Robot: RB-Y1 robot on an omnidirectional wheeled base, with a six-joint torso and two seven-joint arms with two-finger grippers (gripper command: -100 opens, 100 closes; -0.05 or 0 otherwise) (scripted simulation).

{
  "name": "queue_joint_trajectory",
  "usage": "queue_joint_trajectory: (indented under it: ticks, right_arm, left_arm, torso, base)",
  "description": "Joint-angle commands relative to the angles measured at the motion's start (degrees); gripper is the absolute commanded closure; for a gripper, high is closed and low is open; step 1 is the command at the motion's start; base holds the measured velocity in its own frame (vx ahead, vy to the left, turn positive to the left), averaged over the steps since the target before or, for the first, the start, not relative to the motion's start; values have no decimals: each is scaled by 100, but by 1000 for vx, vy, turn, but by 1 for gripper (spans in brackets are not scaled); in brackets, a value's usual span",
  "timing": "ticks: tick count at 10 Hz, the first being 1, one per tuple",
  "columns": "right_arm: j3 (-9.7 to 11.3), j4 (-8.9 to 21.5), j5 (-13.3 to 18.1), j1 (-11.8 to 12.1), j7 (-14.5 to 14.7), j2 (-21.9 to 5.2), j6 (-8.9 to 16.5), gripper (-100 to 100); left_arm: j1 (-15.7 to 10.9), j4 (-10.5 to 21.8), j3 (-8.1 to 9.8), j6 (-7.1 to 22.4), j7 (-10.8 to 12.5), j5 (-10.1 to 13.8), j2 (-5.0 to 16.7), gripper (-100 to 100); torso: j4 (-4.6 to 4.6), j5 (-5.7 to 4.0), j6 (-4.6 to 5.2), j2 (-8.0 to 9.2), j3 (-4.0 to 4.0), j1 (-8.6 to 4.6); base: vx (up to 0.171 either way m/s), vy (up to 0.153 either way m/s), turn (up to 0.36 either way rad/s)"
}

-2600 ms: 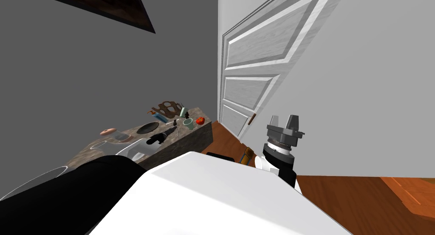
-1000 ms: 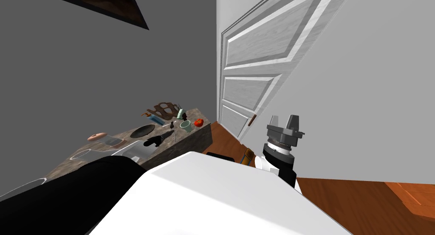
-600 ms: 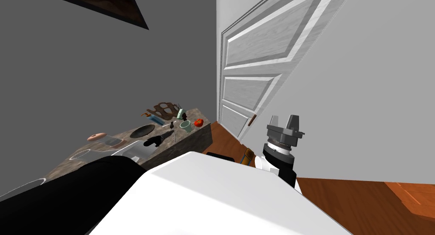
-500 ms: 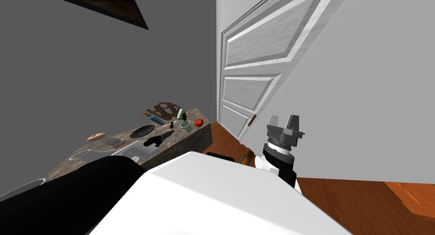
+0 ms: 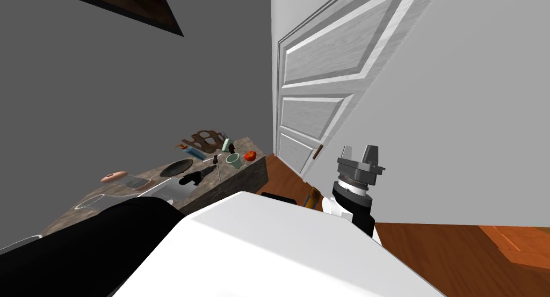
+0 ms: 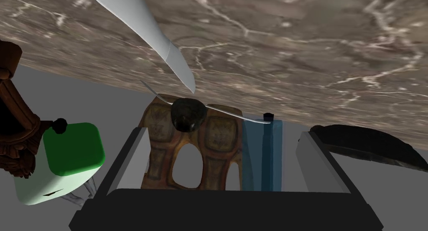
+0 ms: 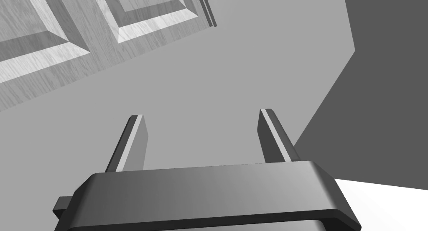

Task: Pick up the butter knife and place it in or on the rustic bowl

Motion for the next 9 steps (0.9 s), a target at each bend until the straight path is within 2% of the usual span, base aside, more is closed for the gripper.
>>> queue_joint_trajectory:
  ticks: [1, 4, 6, 9]
  right_arm:
    - [0, 0, 0, 0, 0, 0, 0, 0]
    - [0, 0, 0, 0, 0, 0, 0, 0]
    - [0, 0, 0, 0, 0, 0, 0, 0]
    - [0, 0, 0, 0, 0, 0, 0, 0]
  left_arm:
    - [-16, 64, 136, 160, -6, -21, -39, -100]
    - [-4, 252, 480, 478, -26, -102, -193, -100]
    - [14, 294, 574, 570, -34, -122, -233, -100]
    - [14, 294, 574, 570, -34, -122, -233, -100]
  torso:
    - [0, 0, 0, 0, 0, 0]
    - [2, -2, 0, 10, 5, -13]
    - [1, -2, 0, 6, 3, -8]
    - [3, -2, -2, 14, 8, -11]
  base:
    - [19, 6, -98]
    - [-2, -19, -129]
    - [5, -12, -107]
    - [-9, -12, -16]
